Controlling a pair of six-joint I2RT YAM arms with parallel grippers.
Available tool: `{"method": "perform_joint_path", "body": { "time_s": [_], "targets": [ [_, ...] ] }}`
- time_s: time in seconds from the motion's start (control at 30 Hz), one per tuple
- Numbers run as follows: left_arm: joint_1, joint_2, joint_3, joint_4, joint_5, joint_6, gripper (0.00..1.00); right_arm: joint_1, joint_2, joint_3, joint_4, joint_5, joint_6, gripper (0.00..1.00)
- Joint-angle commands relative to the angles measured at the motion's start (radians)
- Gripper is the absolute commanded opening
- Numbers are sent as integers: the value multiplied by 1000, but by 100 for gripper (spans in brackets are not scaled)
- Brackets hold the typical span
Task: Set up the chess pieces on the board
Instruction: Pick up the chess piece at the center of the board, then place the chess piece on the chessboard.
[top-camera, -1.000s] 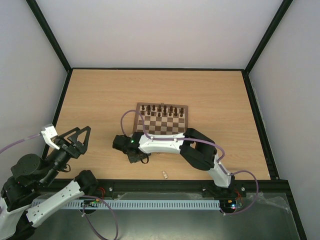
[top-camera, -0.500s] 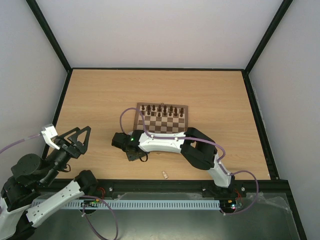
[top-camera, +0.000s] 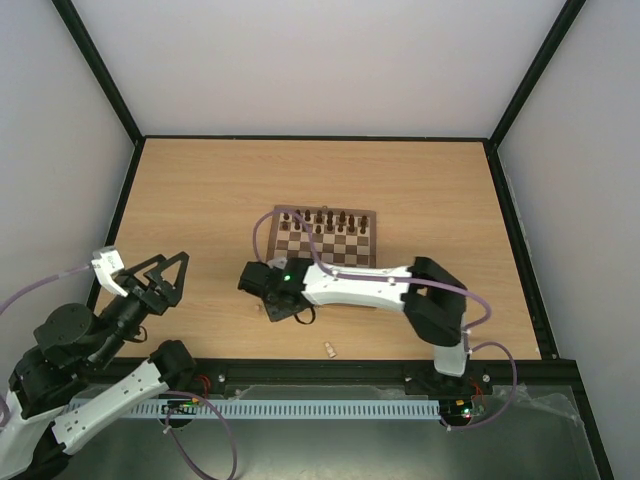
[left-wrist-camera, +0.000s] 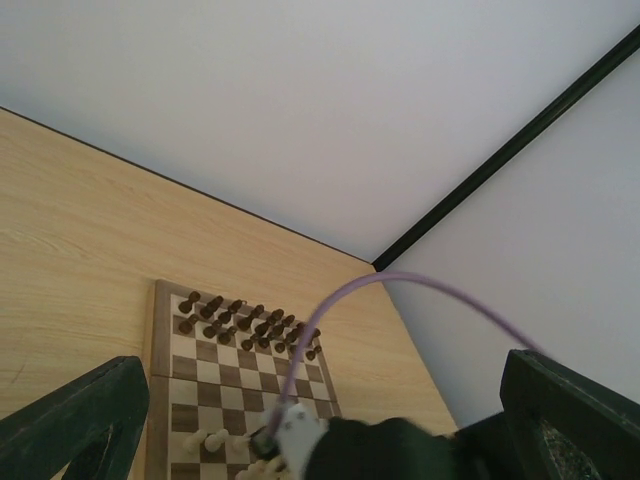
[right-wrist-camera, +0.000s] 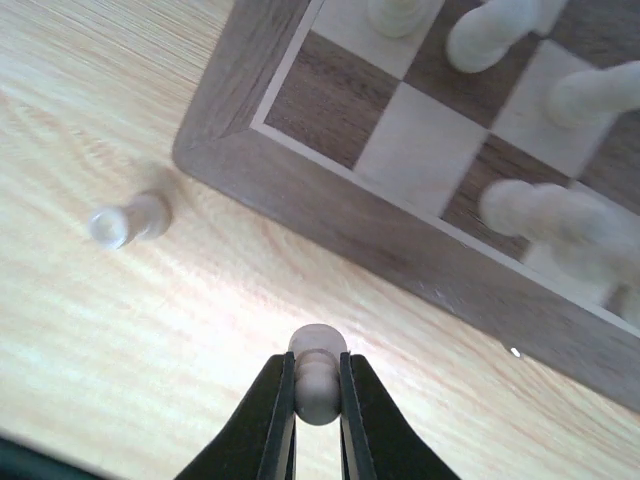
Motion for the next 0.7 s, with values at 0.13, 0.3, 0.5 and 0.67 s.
{"method": "perform_joint_path", "body": {
  "time_s": [0.13,0.3,0.5,0.67],
  "targets": [
    [-4,42,-26,51,-13,3,99,6,-278,-111,-121,70,25,7],
    [-4,71,-52,84,-5,2,99,-60,-432,-184,-159,97,27,10],
    [-3,105,-75,112,-2,3,99,-208,-518,-278,-133,59,-34,11],
    [-4,139,-84,129,2,3,99,-339,-481,-323,-100,23,-98,11]
  ]
}}
